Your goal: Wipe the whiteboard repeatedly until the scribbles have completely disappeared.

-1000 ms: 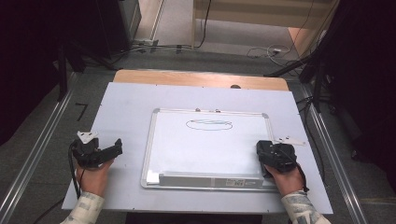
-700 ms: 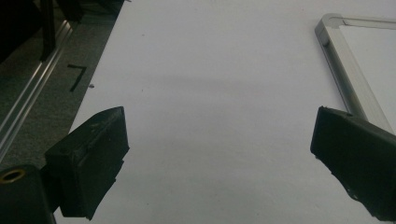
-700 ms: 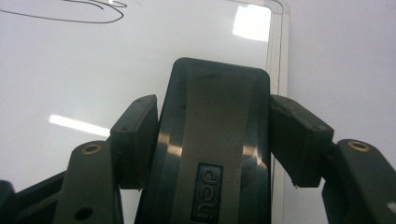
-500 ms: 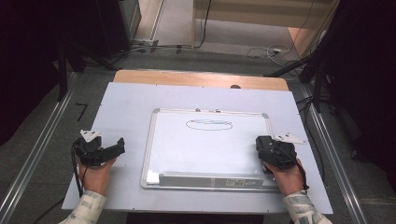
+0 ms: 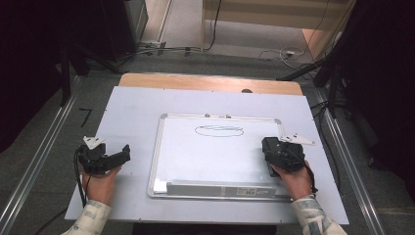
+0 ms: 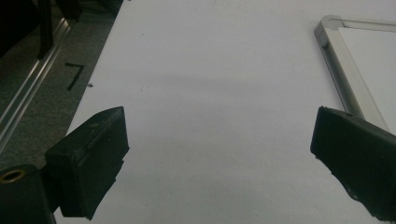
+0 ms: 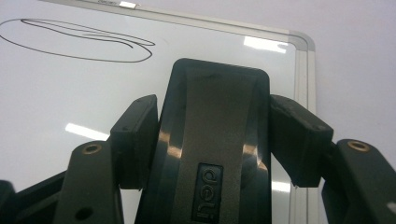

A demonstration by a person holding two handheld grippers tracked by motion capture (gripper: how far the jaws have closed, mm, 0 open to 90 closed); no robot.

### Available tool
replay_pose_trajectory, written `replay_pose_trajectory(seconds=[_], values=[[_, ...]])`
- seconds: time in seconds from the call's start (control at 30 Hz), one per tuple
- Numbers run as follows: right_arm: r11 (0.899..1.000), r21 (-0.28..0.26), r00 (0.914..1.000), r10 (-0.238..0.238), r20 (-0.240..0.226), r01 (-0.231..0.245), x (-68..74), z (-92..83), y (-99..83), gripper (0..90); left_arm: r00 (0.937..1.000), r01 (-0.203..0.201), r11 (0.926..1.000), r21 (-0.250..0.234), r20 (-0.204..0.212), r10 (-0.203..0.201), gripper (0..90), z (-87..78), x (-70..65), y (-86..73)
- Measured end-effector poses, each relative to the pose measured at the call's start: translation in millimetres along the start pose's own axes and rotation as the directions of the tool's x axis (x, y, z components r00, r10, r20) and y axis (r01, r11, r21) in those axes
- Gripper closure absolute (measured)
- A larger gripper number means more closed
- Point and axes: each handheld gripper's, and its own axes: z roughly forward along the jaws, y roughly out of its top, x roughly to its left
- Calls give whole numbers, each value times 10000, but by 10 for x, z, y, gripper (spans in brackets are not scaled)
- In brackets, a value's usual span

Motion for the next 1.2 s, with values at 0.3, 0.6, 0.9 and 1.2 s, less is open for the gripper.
replay_pose_trajectory(seconds=[0.3, 0.6, 0.9, 1.2], values=[[9999, -16, 9995, -168, -250, 168, 100, 75, 104, 344, 10000, 25, 10000, -4, 18, -25, 46, 5, -4, 4], [9995, -104, 9988, -306, -376, 303, 183, 131, 189, 345, 10000, 31, 10000, 0, 43, -31, 46, 5, 1, 3], [9993, -44, 9978, -385, -545, 383, 254, 213, 256, 345, 10000, 43, 10000, 14, 58, -43, 47, 6, 1, 5], [9992, -7, 9970, -395, -661, 396, 296, 277, 330, 344, 9999, 73, 10000, -21, 130, -73, 47, 12, -8, 12]])
